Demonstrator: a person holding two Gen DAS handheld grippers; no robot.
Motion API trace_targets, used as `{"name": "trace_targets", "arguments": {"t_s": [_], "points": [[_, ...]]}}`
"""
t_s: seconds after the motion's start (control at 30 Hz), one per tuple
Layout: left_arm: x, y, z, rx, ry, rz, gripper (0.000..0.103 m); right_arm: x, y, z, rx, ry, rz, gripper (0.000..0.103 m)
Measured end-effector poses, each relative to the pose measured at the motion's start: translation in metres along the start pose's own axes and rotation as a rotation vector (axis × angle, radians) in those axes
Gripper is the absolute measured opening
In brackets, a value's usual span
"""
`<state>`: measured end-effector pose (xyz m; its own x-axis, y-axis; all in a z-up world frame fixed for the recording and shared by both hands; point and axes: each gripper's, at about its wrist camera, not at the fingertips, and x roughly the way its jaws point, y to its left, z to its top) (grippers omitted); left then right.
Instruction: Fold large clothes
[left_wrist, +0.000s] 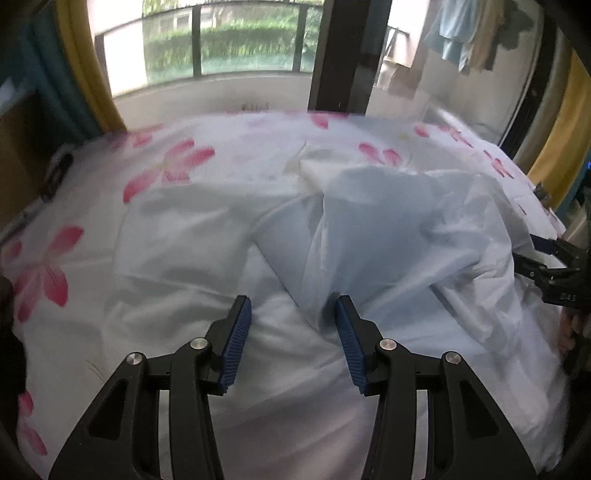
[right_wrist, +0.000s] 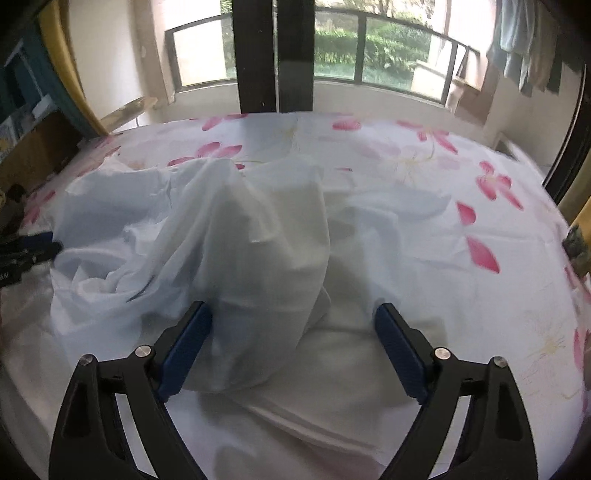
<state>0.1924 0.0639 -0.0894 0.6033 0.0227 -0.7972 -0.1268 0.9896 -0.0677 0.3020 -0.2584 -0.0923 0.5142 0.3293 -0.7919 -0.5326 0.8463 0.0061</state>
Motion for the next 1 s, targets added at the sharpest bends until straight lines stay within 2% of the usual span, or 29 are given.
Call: {"name": "trace_targets", "arguments": {"t_s": [0.27, 0.37, 0.6, 0.77, 1.0], "points": [[-0.01, 0.006, -0.01, 0.008, -0.012, 0.044, 0.05, -0.01, -0.009, -0.011, 0.0, 0.009, -0.014, 0.089], [-0.019, 0.009, -0.012, -0.027, -0.018, 0.005, 0.05, -0.018, -0.011, -0.014, 0.011, 0.011, -0.031, 0.089], [-0.066, 0.016, -0.018, -0.052, -0.134, 0.0, 0.05, -0.049, -0.01, -0.027, 0.026, -0.025, -0.053, 0.089], [-0.09, 0.018, -0.035, -0.062, -0.166, -0.001, 0.05, -0.075, -0.009, -0.041, 0.034, -0.057, -0.07, 0.089], [-0.11, 0.02, -0.075, -0.082, -0.157, 0.011, 0.05, -0.104, -0.016, -0.067, 0.034, -0.081, -0.09, 0.089]]}}
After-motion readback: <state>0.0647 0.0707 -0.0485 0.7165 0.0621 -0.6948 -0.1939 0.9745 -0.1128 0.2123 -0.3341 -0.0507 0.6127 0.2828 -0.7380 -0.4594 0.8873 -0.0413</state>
